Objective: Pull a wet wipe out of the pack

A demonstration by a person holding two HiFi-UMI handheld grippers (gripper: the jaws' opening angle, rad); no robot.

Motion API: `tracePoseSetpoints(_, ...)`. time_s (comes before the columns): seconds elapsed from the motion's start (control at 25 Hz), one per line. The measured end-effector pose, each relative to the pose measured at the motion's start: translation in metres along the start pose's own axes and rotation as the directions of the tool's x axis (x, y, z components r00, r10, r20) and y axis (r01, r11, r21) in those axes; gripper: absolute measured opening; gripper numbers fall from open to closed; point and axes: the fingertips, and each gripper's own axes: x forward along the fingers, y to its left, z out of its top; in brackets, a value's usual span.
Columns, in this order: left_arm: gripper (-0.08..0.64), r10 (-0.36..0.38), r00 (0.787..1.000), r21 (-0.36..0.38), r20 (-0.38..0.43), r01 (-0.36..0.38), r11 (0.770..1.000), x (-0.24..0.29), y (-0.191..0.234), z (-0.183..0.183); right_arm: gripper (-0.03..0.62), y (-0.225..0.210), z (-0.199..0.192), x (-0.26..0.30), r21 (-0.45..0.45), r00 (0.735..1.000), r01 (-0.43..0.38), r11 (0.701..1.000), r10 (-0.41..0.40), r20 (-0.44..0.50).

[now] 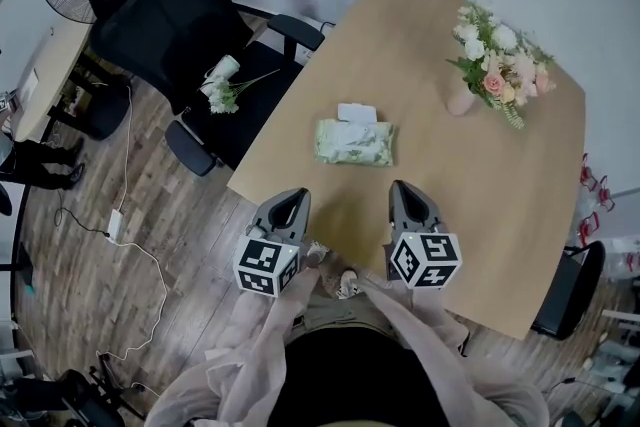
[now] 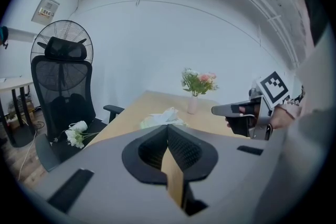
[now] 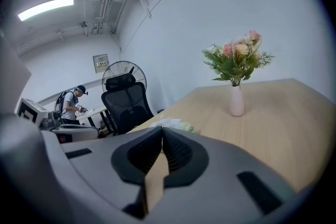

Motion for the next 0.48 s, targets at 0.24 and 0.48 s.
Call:
tracePoseSetpoints(0.24, 0.012, -0.046, 0.999, 0.001, -0.022, 0.046, 0.999, 0.019, 0.01, 0.002, 0.012, -0.004, 0.0, 0.015, 0.002, 0.999, 0.033, 0.999, -0.033, -0.019)
tracePoseSetpoints(0.48, 0.012, -0.084, 0.996, -0.007, -0.043, 0.084, 0.996, 0.036, 0.019, 0.001, 0.014, -0.005, 0.001, 0.033, -0.007, 0.998, 0.048, 0.999, -0.048, -0.031)
